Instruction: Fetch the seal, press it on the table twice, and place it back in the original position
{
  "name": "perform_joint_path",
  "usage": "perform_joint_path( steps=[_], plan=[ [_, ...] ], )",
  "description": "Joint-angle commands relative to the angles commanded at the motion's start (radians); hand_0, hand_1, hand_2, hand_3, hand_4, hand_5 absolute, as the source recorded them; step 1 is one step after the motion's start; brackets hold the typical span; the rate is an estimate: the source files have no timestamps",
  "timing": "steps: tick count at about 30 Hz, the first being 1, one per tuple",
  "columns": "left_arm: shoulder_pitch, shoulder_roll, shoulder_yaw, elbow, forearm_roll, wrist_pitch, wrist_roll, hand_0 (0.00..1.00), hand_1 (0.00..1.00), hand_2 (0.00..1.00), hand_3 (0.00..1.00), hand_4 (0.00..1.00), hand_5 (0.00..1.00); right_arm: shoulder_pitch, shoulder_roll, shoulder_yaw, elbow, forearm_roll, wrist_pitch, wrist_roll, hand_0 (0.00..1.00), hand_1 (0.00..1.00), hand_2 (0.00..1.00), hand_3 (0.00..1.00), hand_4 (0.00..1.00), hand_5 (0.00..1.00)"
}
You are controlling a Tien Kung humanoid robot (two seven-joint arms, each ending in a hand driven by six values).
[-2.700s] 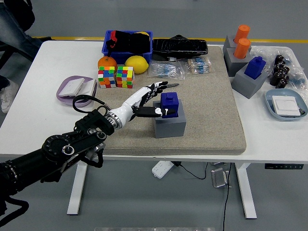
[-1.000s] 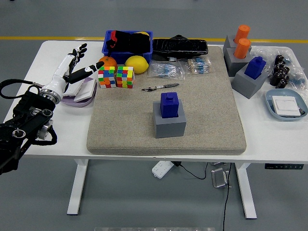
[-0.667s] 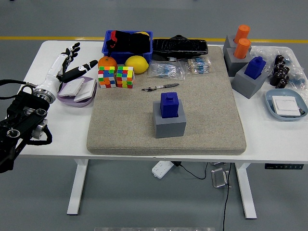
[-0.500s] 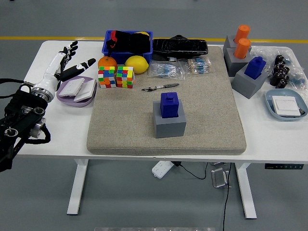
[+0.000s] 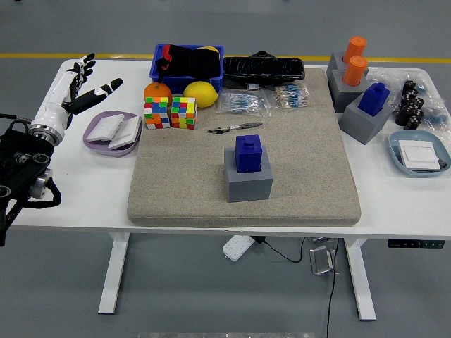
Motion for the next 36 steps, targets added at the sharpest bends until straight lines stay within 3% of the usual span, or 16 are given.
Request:
perform_joint_path(
  steps=[9,10,11,16,21,25,32,36],
  plan=[
    [-0.022,0.001,0.026,-0.009,-0.001,0.001,-0.003,0.998,0.998,0.998,0.998,0.998,0.513,-0.013,-0.011,0.014,-0.008,-0.009,0.005,-0.002,0.964,0.793,0.786,0.783,0.858,0.388],
    [-0.021,0.002,0.028,-0.009,-0.001,0.001,-0.002,0.998,0.998,0.998,0.998,0.998,0.513,-0.015,-0.012,0.017,-0.004,-0.008,0.005,-0.001,0.964,0.793,0.786,0.783,0.858,0.388],
    [-0.02,0.001,0.031,-0.01,0.001,0.001,-0.001,0.998,0.998,0.998,0.998,0.998,0.512,-0.021,-0.013,0.023,0.002,-0.005,0.003,0.0,0.959,0.785,0.78,0.779,0.873,0.448],
    [0.006,-0.001,0.029,-0.009,-0.004,0.0,0.0,0.998,0.998,0.998,0.998,0.998,0.512,-0.034,-0.009,0.031,-0.003,-0.002,-0.003,0.001,0.959,0.785,0.78,0.779,0.873,0.448],
    [0.0,0.004,0.017,-0.01,-0.001,0.002,0.001,0.998,0.998,0.998,0.998,0.998,0.509,-0.023,0.002,0.037,-0.002,-0.005,-0.002,-0.005,0.958,0.782,0.779,0.779,0.872,0.449],
    [0.012,0.02,-0.021,-0.021,0.007,0.005,-0.006,0.998,0.998,0.998,0.998,0.998,0.502,0.009,-0.01,0.032,-0.012,0.008,-0.008,-0.006,0.956,0.776,0.77,0.776,0.869,0.451],
    [0.089,0.082,-0.165,-0.077,0.056,0.014,-0.018,0.998,0.998,0.998,0.998,0.998,0.498,0.147,-0.084,-0.198,-0.043,0.099,-0.002,-0.014,0.953,0.775,0.77,0.774,0.867,0.45],
    [0.209,0.139,-0.311,-0.142,0.08,0.029,-0.037,0.998,0.998,0.998,0.998,0.998,0.49,0.288,-0.115,-0.357,-0.078,0.194,0.001,-0.015,0.952,0.772,0.769,0.766,0.865,0.452]
  ],
)
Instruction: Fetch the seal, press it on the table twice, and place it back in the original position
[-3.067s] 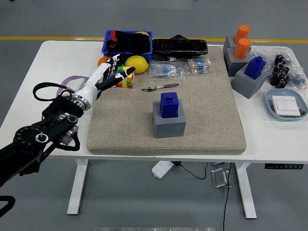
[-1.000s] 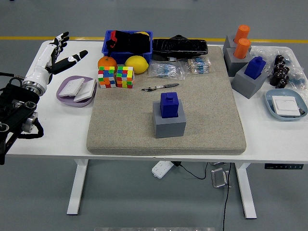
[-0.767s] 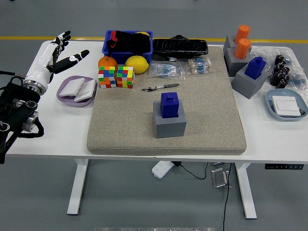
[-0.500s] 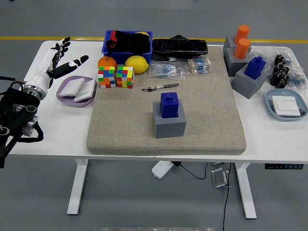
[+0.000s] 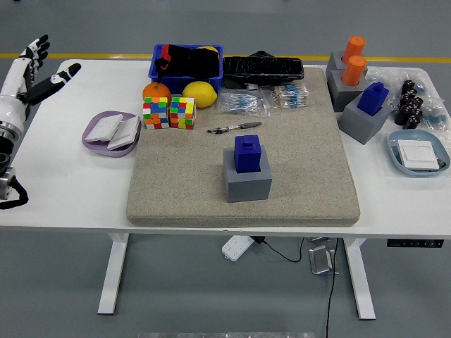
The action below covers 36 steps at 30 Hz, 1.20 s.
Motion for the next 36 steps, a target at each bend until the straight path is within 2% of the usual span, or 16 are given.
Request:
perform_joint_path(
  steps=[3,5,7,10,12,14,18,25,27,33,36],
  plan=[
    [0.121,0.022,-0.12,-0.04,0.035,0.004,-0.005,0.998,0.998,0.998,0.998,0.998,0.49,0.107,0.016,-0.123,-0.047,0.048,0.013,-0.013,0.952,0.772,0.769,0.766,0.865,0.452],
    [0.197,0.028,-0.194,-0.059,0.044,0.004,-0.009,0.998,0.998,0.998,0.998,0.998,0.491,0.146,0.028,-0.208,-0.054,0.094,0.009,-0.008,0.952,0.772,0.767,0.766,0.863,0.455],
    [0.251,0.032,-0.248,-0.064,0.052,0.004,-0.01,0.998,0.998,0.998,0.998,0.998,0.491,0.165,0.032,-0.291,-0.049,0.112,0.013,-0.013,0.952,0.772,0.767,0.766,0.863,0.455],
    [0.279,0.027,-0.287,-0.059,0.048,0.002,-0.011,0.998,0.998,0.998,0.998,0.998,0.491,0.175,0.025,-0.406,-0.032,0.121,0.018,-0.017,0.952,0.772,0.767,0.766,0.863,0.455],
    [0.278,0.022,-0.289,-0.052,0.048,0.002,-0.011,0.998,0.998,0.998,0.998,0.998,0.491,0.177,0.02,-0.424,-0.032,0.114,0.018,-0.019,0.95,0.774,0.768,0.767,0.86,0.452],
    [0.265,0.022,-0.273,-0.047,0.045,0.001,-0.009,0.998,0.998,0.998,0.998,0.998,0.491,0.176,0.018,-0.416,-0.033,0.116,0.016,-0.018,0.95,0.774,0.768,0.767,0.86,0.452],
    [0.207,0.021,-0.224,-0.03,0.045,-0.001,0.0,0.998,0.998,0.998,0.998,0.998,0.484,0.159,0.011,-0.351,-0.028,0.081,0.018,-0.018,0.949,0.773,0.767,0.767,0.857,0.447],
    [0.083,0.017,-0.113,0.027,-0.005,-0.002,0.002,0.998,0.998,0.998,0.998,0.998,0.473,0.113,0.003,-0.273,-0.021,0.041,0.017,-0.017,0.949,0.773,0.766,0.765,0.852,0.442],
    [0.042,0.0,-0.07,0.046,-0.018,-0.002,0.002,0.998,0.998,0.998,0.998,0.998,0.473,0.088,-0.003,-0.244,-0.015,0.031,0.015,-0.016,0.949,0.773,0.766,0.765,0.852,0.442],
    [-0.034,-0.04,0.03,0.063,-0.032,-0.007,0.01,0.998,0.998,0.998,0.998,0.998,0.465,0.025,0.003,-0.155,-0.011,-0.003,0.018,-0.017,0.948,0.773,0.764,0.763,0.846,0.434],
    [-0.086,-0.057,0.098,0.071,-0.041,-0.009,0.015,0.998,0.998,0.998,0.998,0.998,0.46,-0.027,0.014,-0.071,0.003,-0.044,0.017,-0.014,0.948,0.771,0.765,0.768,0.84,0.428]
  ],
)
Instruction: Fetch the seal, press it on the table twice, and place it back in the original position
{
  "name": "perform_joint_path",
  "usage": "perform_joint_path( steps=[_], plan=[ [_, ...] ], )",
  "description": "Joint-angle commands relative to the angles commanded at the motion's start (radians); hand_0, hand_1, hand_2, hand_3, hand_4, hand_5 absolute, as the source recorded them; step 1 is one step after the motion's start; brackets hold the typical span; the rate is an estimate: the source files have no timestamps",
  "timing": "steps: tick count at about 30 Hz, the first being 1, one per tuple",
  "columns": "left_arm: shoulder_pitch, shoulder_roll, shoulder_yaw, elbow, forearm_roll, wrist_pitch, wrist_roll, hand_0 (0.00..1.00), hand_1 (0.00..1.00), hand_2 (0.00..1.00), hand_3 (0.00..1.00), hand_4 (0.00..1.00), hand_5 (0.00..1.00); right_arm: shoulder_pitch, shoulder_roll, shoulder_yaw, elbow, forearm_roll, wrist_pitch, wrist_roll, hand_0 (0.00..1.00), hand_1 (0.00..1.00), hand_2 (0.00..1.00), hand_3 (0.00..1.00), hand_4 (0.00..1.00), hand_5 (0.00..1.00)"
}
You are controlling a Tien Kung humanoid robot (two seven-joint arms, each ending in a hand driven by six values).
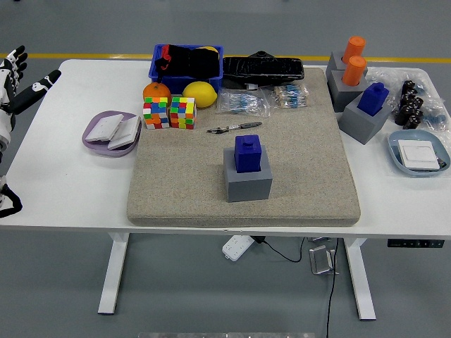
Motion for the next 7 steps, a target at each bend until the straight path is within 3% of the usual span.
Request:
perform_joint_path(
  steps=[3,7],
  plan=[
    [-0.057,-0.028,0.074,0.004,-0.01,0.0,0.004,0.998,0.998,0.998,0.998,0.998,0.46,-0.066,0.015,0.124,0.018,-0.04,0.0,0.002,0.948,0.771,0.765,0.768,0.84,0.428],
    [-0.067,-0.038,0.084,0.003,-0.009,0.0,0.004,0.998,0.998,0.998,0.998,0.998,0.456,-0.081,0.022,0.153,0.016,-0.045,-0.001,0.003,0.947,0.77,0.764,0.766,0.838,0.426]
  ],
)
